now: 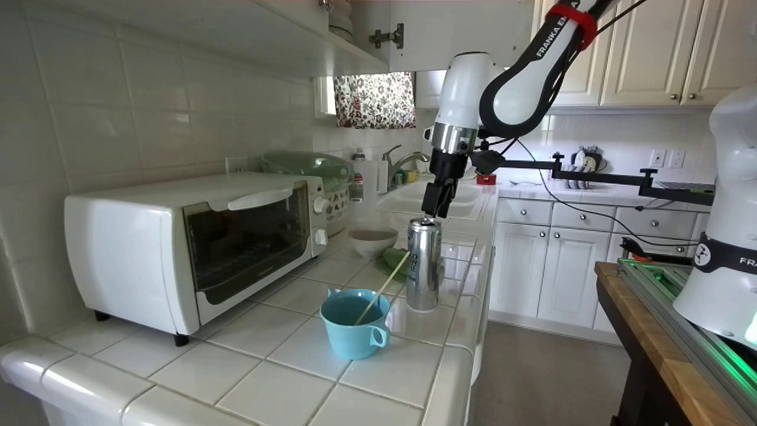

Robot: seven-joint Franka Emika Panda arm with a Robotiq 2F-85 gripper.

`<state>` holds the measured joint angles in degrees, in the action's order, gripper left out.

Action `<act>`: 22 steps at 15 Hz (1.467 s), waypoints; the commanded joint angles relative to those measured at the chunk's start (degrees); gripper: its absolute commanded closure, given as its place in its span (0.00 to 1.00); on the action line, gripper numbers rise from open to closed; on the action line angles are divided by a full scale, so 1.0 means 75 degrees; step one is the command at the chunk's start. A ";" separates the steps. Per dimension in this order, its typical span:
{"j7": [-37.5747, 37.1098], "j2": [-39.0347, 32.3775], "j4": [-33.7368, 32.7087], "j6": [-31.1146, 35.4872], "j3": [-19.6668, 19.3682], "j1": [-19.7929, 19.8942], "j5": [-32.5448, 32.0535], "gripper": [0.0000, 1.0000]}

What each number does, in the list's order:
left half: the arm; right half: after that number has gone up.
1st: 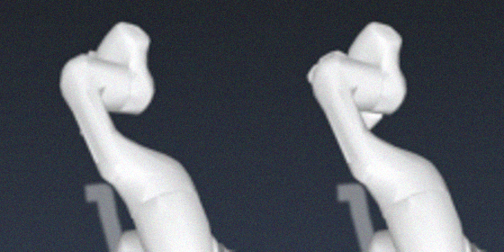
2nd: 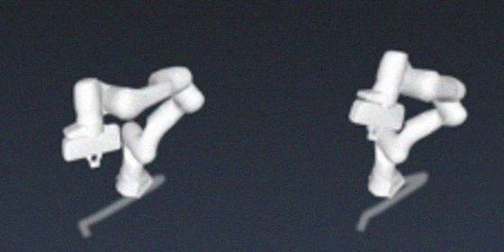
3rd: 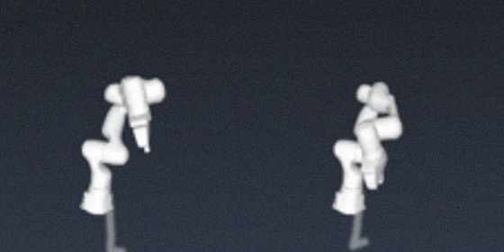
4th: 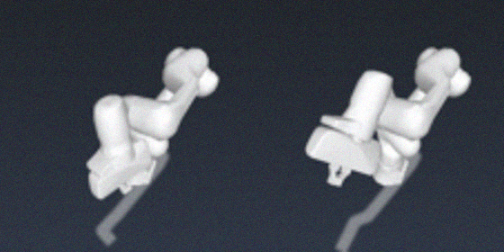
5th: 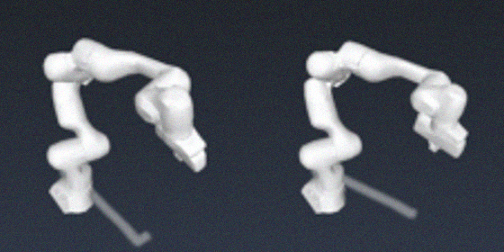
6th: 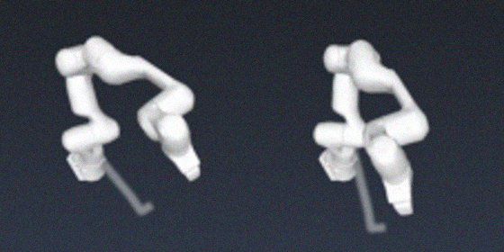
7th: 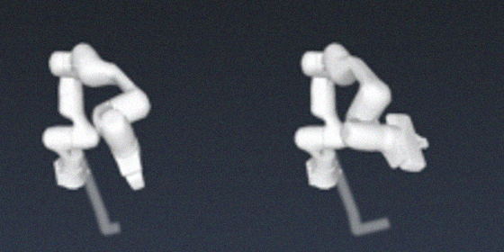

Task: Wipe the counter with the green cloth

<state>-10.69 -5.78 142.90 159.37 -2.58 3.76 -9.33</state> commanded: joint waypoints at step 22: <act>0.0064 -0.2592 -0.1872 0.0034 -0.0126 -0.0629 0.0632 0.70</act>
<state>-10.70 -24.28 130.07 159.96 -2.80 -0.35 -6.27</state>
